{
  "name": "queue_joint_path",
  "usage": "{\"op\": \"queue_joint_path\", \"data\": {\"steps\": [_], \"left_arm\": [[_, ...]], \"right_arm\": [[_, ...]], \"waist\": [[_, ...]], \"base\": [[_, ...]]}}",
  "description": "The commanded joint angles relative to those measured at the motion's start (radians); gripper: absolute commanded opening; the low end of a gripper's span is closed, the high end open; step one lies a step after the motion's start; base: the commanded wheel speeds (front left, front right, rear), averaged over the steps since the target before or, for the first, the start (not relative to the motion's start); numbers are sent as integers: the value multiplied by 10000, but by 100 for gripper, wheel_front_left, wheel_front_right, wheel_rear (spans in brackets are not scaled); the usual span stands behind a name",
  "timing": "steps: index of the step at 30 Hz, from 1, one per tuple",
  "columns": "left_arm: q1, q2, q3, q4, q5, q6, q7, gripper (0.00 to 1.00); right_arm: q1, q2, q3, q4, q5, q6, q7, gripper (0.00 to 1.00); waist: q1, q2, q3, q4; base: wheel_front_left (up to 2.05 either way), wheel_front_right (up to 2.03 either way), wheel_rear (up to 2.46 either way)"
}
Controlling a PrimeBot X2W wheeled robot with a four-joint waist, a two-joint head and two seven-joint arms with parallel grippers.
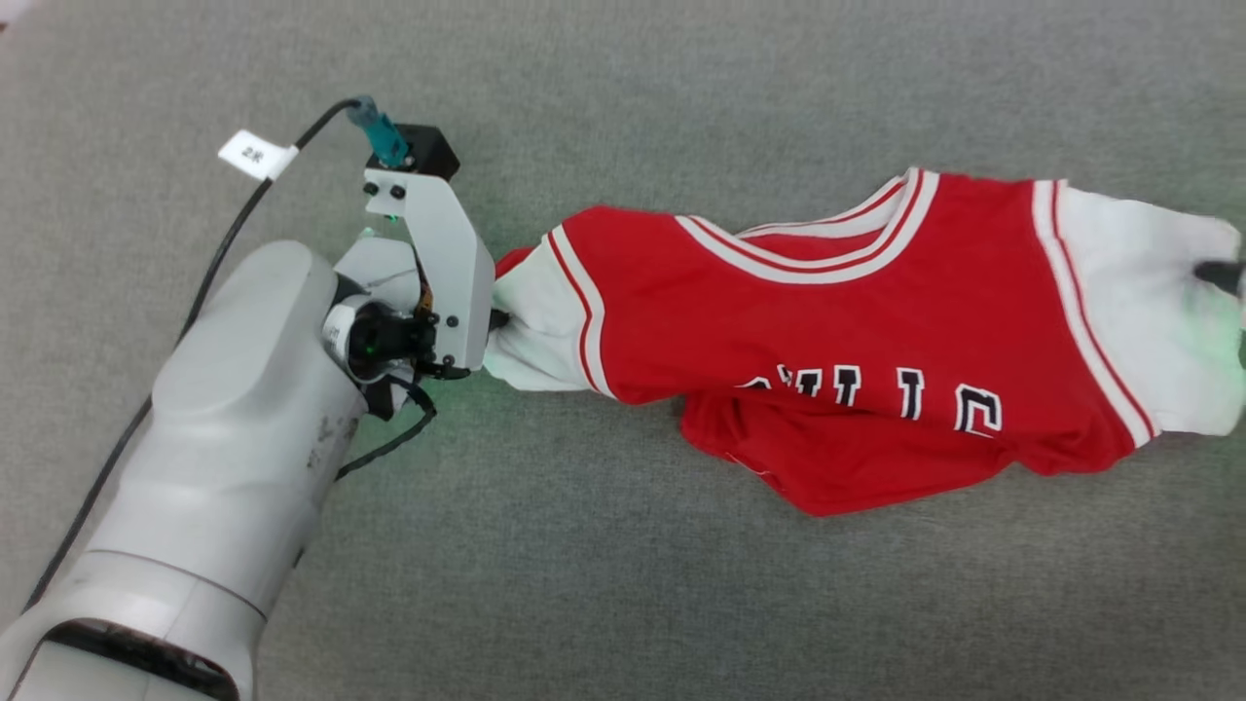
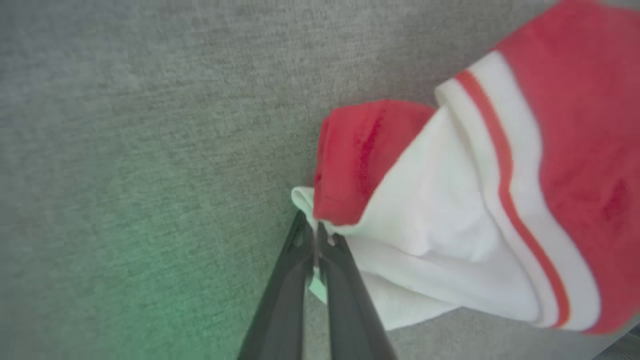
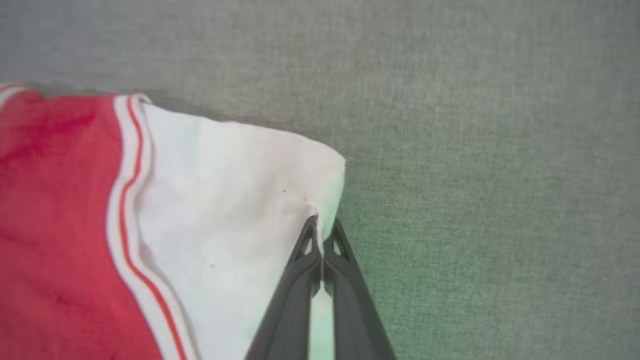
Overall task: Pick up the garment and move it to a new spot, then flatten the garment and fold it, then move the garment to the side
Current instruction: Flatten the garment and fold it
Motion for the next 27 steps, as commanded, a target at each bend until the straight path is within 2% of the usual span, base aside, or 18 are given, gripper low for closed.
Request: {"op": "queue_joint_path", "data": {"steps": [1, 8, 17, 27], "left_arm": [[70, 90, -67, 241, 115, 116, -53, 0], [-712, 274, 147, 164, 123, 336, -135, 0], [-1896, 574, 138, 29, 556, 593, -582, 0], [-3220, 791, 172, 293, 1411, 739, -2890, 0]], "right_arm": [[-120, 114, -25, -144, 63, 7, -251, 0], [-683, 380, 112, -658, 177, 6, -1191, 0], [-1974, 783, 1121, -1144, -144, 6, -2602, 0], [-3458, 1445, 2378, -509, -564, 4, -5871, 0]], "waist": [[0, -1, -396, -160], [0, -1, -1384, -447], [0, -1, -2384, -866], [0, -1, -3415, -1224]], "base": [[0, 0, 0], [0, 0, 0], [0, 0, 0], [0, 0, 0]]}}
